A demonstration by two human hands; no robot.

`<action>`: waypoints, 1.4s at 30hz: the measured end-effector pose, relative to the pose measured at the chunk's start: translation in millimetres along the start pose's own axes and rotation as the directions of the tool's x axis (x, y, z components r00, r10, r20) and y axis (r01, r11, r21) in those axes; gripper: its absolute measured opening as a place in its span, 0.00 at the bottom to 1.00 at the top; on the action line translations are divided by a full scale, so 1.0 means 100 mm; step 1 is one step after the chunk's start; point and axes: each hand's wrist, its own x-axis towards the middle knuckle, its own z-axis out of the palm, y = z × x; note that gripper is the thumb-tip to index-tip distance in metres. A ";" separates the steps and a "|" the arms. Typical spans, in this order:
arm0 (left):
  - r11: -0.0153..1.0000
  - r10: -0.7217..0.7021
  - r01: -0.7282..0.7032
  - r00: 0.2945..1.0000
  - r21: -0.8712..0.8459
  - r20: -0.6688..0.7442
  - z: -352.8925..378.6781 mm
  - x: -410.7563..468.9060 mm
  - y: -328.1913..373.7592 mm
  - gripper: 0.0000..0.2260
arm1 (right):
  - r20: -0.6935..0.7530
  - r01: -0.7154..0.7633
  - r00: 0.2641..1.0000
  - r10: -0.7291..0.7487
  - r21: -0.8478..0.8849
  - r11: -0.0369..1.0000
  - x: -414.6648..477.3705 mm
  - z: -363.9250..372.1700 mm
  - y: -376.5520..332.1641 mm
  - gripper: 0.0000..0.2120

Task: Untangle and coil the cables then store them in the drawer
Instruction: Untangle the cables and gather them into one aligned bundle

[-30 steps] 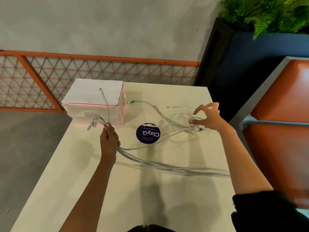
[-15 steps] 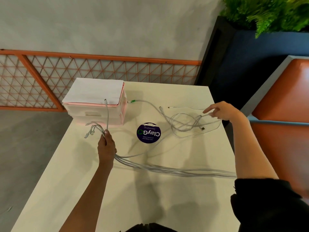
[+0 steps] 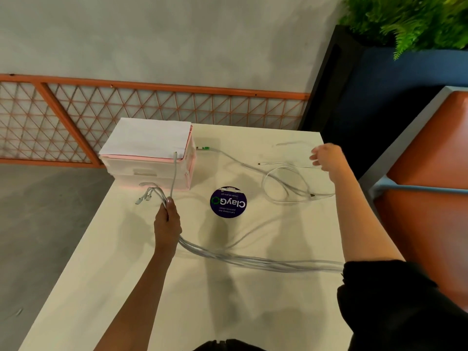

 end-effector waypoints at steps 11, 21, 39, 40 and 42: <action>0.995 0.020 -0.017 1.000 -0.101 0.022 0.04 0.02 0.13 0.18 | 0.512 0.425 0.848 -0.137 -0.501 0.754 -0.43 0.51 0.96 0.12; 0.972 0.068 -0.068 0.998 -0.224 -0.007 0.03 0.05 0.24 0.18 | 0.897 0.538 0.303 0.321 -0.439 0.719 -1.31 0.82 1.33 0.14; 0.971 0.003 -0.027 0.995 -0.238 -0.099 -0.17 0.08 0.08 0.18 | 0.699 0.430 0.625 0.348 -0.679 0.595 -0.76 -0.35 1.25 0.21; 0.974 0.004 -0.025 0.995 -0.227 -0.096 -0.17 0.08 0.06 0.18 | 0.704 0.462 0.637 0.315 -0.675 0.575 -0.69 -0.36 1.20 0.19; 0.983 0.011 -0.029 0.995 -0.182 -0.098 -0.18 0.08 0.03 0.18 | 0.689 0.503 0.694 0.209 -0.672 0.543 -0.54 -0.39 1.05 0.08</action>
